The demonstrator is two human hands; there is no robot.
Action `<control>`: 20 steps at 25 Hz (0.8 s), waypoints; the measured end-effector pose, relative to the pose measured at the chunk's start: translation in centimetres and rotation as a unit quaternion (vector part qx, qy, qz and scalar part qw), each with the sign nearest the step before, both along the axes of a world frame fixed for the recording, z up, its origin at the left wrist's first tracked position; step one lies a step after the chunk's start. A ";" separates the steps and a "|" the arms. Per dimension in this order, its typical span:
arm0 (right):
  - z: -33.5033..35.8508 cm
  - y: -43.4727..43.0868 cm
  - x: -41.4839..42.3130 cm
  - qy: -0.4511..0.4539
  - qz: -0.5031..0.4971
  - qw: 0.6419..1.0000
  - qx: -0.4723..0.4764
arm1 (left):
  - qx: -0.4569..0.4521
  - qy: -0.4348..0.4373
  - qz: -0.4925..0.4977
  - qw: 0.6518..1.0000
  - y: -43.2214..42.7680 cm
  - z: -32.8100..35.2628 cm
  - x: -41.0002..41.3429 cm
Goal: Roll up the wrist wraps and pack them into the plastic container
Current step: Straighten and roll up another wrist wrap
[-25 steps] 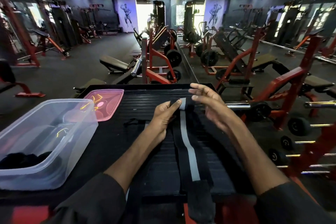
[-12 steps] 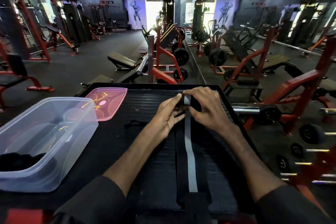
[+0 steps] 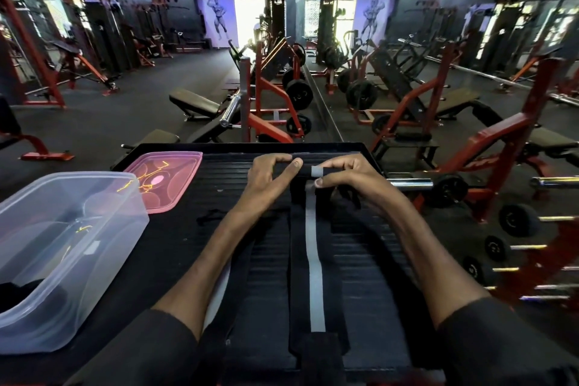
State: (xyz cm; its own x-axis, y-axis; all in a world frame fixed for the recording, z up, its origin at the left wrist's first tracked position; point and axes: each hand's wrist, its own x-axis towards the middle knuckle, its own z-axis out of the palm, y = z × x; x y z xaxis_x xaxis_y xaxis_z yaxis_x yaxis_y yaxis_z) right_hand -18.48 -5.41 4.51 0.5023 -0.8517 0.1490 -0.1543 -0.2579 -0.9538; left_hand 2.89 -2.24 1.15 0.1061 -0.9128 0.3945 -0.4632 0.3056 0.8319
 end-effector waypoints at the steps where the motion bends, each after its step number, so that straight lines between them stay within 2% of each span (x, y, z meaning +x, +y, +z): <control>1: -0.1 0.1 0.1 -0.011 0.011 1.000 0.019 | 0.018 0.027 -0.020 0.999 0.2 -0.1 -0.2; 3: -0.6 -0.2 0.2 -0.027 0.018 0.999 0.035 | 0.053 0.076 -0.069 0.993 0.7 -0.1 -0.8; 7: -0.3 -0.3 0.1 -0.048 0.017 0.999 0.019 | -0.013 0.111 -0.102 0.989 1.4 0.6 -1.6; 11: 1.2 0.3 -0.2 -0.029 0.006 0.999 -0.014 | -0.009 0.183 -0.116 0.976 1.8 0.6 -1.9; 14: 1.6 0.3 -0.4 -0.077 0.017 0.997 0.026 | 0.009 0.249 -0.116 0.962 1.9 0.8 -1.9; 17: 1.3 0.4 0.0 -0.124 -0.023 0.992 0.031 | 0.021 0.274 -0.107 0.956 1.9 0.8 -1.8; 20: 0.8 0.3 0.3 -0.097 -0.036 0.994 0.028 | 0.023 0.294 -0.101 0.950 2.1 0.7 -1.8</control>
State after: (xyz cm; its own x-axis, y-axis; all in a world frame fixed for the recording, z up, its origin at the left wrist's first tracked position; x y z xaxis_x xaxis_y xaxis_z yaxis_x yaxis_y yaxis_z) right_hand -18.20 -5.09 5.35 0.4059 -0.8944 0.1880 0.0171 -0.1983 -0.9800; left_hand 1.07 -0.17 1.80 0.1164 -0.9527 0.2806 0.1503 0.2962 0.9432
